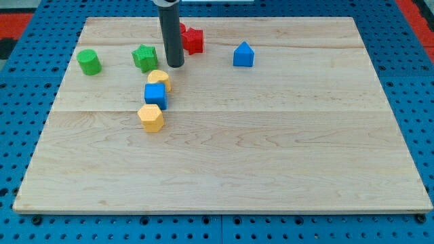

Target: Move the blue cube left horizontally towards the blue triangle

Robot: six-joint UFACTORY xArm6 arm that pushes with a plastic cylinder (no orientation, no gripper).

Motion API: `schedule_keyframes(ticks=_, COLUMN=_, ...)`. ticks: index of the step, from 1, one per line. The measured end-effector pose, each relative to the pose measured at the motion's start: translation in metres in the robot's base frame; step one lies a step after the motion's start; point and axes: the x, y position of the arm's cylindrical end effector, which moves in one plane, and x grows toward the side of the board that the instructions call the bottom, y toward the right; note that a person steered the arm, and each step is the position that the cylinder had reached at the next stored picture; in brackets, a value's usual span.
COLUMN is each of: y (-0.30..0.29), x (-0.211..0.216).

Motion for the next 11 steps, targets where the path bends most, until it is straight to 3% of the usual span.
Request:
schedule_keyframes(ticks=1, y=0.041, x=-0.031)
schedule_keyframes(ticks=2, y=0.131, x=-0.037)
schedule_keyframes(ticks=3, y=0.147, x=-0.030)
schedule_keyframes(ticks=4, y=0.133, x=-0.038)
schedule_keyframes(ticks=5, y=0.054, x=-0.039)
schedule_keyframes(ticks=6, y=-0.004, x=-0.007)
schedule_keyframes(ticks=7, y=-0.021, x=0.021)
schedule_keyframes(ticks=9, y=-0.105, x=0.037)
schedule_keyframes(ticks=10, y=-0.124, x=0.077)
schedule_keyframes(ticks=11, y=-0.079, x=0.117)
